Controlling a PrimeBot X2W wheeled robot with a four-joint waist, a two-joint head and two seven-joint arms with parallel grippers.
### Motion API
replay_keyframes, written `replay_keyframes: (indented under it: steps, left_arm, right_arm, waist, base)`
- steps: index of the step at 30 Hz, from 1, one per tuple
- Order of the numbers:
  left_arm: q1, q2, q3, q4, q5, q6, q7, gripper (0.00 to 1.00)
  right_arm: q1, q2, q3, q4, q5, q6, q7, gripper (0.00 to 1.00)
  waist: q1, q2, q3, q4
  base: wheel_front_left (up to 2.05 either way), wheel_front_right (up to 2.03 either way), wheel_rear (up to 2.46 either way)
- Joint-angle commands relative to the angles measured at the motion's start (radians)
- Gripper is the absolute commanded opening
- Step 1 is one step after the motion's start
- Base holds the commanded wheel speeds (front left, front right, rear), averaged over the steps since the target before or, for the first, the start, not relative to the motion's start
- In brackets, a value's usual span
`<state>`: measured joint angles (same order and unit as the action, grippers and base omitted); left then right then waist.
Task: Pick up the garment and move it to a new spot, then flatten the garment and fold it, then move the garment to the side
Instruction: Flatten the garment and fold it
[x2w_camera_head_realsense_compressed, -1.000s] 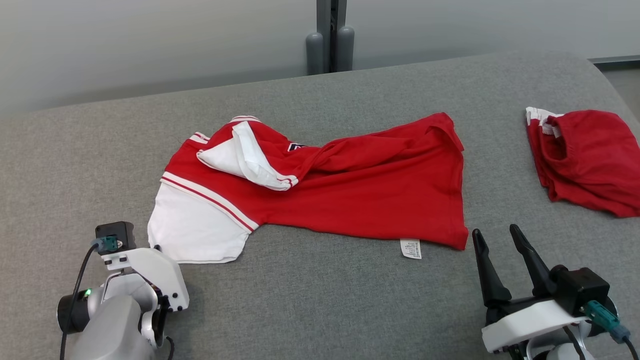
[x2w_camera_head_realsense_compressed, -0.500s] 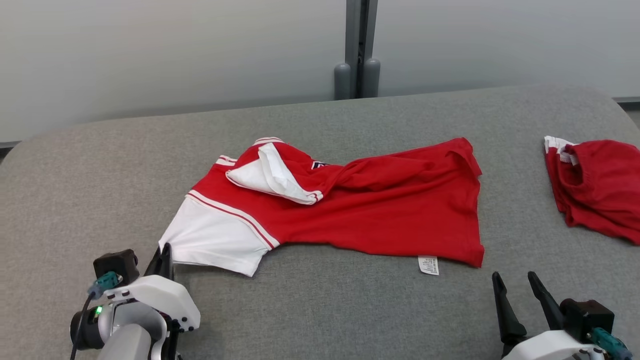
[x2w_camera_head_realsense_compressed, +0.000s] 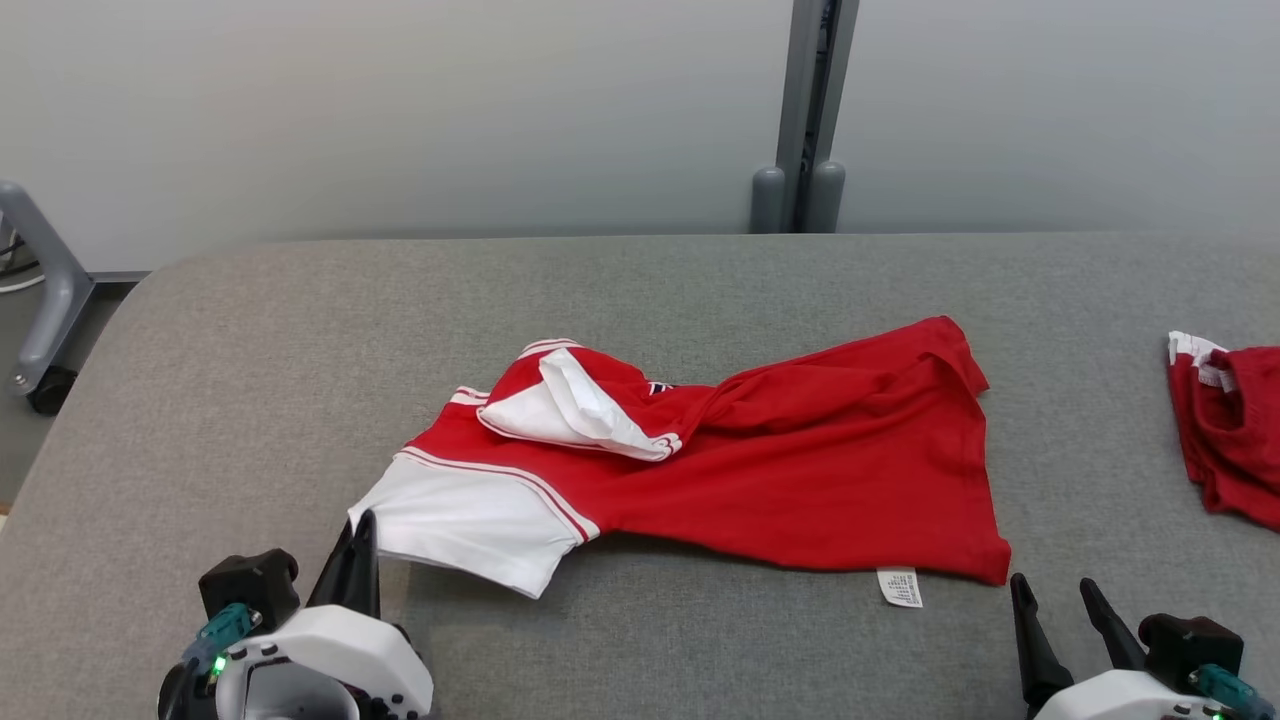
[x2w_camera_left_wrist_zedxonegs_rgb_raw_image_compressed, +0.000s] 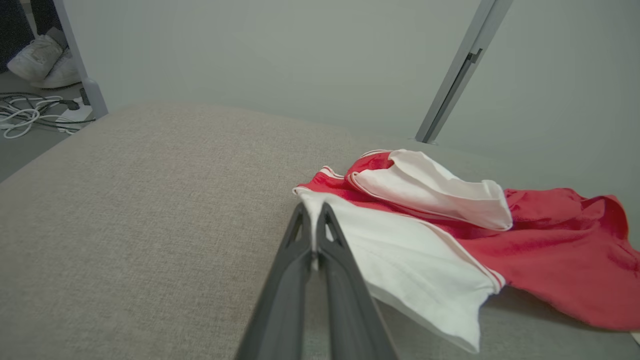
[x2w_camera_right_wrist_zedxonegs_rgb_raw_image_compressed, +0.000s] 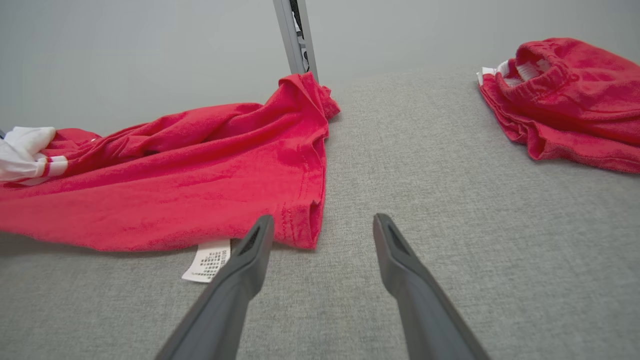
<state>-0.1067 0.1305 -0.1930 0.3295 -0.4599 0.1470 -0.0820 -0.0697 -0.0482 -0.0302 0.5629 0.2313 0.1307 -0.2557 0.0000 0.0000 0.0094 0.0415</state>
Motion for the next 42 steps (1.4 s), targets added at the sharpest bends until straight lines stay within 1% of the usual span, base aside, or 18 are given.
replay_keyframes:
  steps: [1,5,6,9,21,22,24,25,26,27,29,30,31,34,39,40,42]
  left_arm:
    - [0.050,0.009,0.000,-0.062,0.002,0.027,0.028,0.00]
    - [0.089,0.005,-0.010,-0.112,0.003,0.047,0.048,0.00]
    - [0.089,0.005,-0.010,-0.112,0.003,0.047,0.048,0.00]
    - [0.099,0.005,-0.020,-0.125,0.010,0.050,0.055,0.00]
    - [0.083,0.006,-0.035,-0.133,0.011,0.058,0.053,0.00]
    - [0.082,0.007,-0.035,-0.131,0.010,0.058,0.051,0.00]
    - [0.081,0.008,-0.034,-0.129,0.007,0.059,0.049,0.00]
    - [0.080,0.008,-0.034,-0.128,0.006,0.058,0.048,0.00]
    - [0.079,0.009,-0.033,-0.127,0.005,0.059,0.046,0.00]
    - [0.078,0.009,-0.033,-0.126,0.003,0.059,0.046,0.00]
    - [0.075,0.010,-0.033,-0.125,0.002,0.059,0.042,0.00]
    - [0.073,0.010,-0.033,-0.125,0.002,0.058,0.041,0.00]
    - [0.072,0.011,-0.032,-0.126,0.001,0.058,0.037,0.00]
    - [0.073,0.011,-0.031,-0.126,0.001,0.056,0.029,0.00]
    - [0.063,0.009,-0.025,-0.137,-0.010,0.050,0.010,0.00]
    - [0.063,0.009,-0.025,-0.137,-0.010,0.050,0.010,0.00]
    - [0.055,0.002,-0.017,-0.149,-0.027,0.042,-0.001,0.00]
  right_arm:
    - [-0.033,-0.006,-0.014,0.037,0.003,0.000,0.003,1.00]
    - [-0.083,-0.005,-0.032,0.113,-0.017,0.000,0.015,1.00]
    - [-0.083,-0.005,-0.032,0.113,-0.017,0.000,0.015,1.00]
    - [-0.122,-0.005,-0.037,0.180,-0.014,0.000,0.019,1.00]
    - [-0.253,-0.005,0.017,0.413,0.030,0.000,0.002,1.00]
    - [-0.260,-0.004,0.024,0.428,0.037,0.000,0.002,0.95]
    - [-0.275,-0.003,0.038,0.455,0.052,0.000,0.000,0.60]
    - [-0.282,-0.003,0.047,0.467,0.061,0.000,-0.001,0.47]
    - [-0.288,-0.003,0.056,0.483,0.068,0.000,-0.002,0.41]
    - [-0.294,-0.003,0.063,0.496,0.077,0.000,-0.001,0.31]
    - [-0.307,-0.003,0.073,0.517,0.098,0.000,-0.003,0.14]
    - [-0.314,-0.003,0.077,0.520,0.114,0.000,-0.003,0.06]
    - [-0.320,-0.004,0.080,0.520,0.129,0.000,-0.004,0.00]
    - [-0.331,-0.004,0.091,0.506,0.208,0.000,-0.007,0.00]
    - [-0.323,-0.005,0.139,0.432,0.364,0.000,-0.008,0.00]
    - [-0.323,-0.005,0.139,0.432,0.364,0.000,-0.008,0.00]
    - [-0.315,-0.006,0.158,0.370,0.418,0.000,-0.008,0.00]
  waist:
    - [0.0000,0.0000,0.001,0.020]
    - [0.0000,0.0000,0.010,0.035]
    - [0.0000,0.0000,0.010,0.035]
    - [0.0000,0.0000,0.017,0.048]
    - [0.0000,0.0000,0.042,0.072]
    - [0.0000,0.0000,0.043,0.073]
    - [0.0000,0.0000,0.044,0.074]
    - [0.0000,0.0000,0.044,0.073]
    - [0.0000,0.0000,0.045,0.073]
    - [0.0000,0.0000,0.045,0.073]
    - [0.0000,0.0000,0.046,0.073]
    - [0.0000,0.0000,0.047,0.072]
    - [0.0000,0.0000,0.047,0.072]
    - [0.0000,0.0000,0.044,0.068]
    - [0.0000,0.0000,0.034,0.055]
    - [0.0000,0.0000,0.034,0.055]
    - [0.0000,0.0000,0.023,0.042]
  base:
    - [0.00,0.00,0.00]
    - [0.00,0.00,0.00]
    - [0.00,0.00,0.00]
    - [0.00,0.00,0.00]
    - [0.00,0.00,0.00]
    - [0.00,0.00,0.00]
    - [0.00,0.00,0.00]
    - [0.00,0.00,0.00]
    - [0.00,0.00,0.00]
    - [0.00,0.00,0.00]
    - [0.00,0.00,0.00]
    - [0.00,0.00,0.00]
    - [0.00,0.00,0.00]
    - [0.00,0.00,0.00]
    - [0.00,0.00,0.00]
    - [0.00,0.00,0.00]
    - [0.00,0.00,0.00]
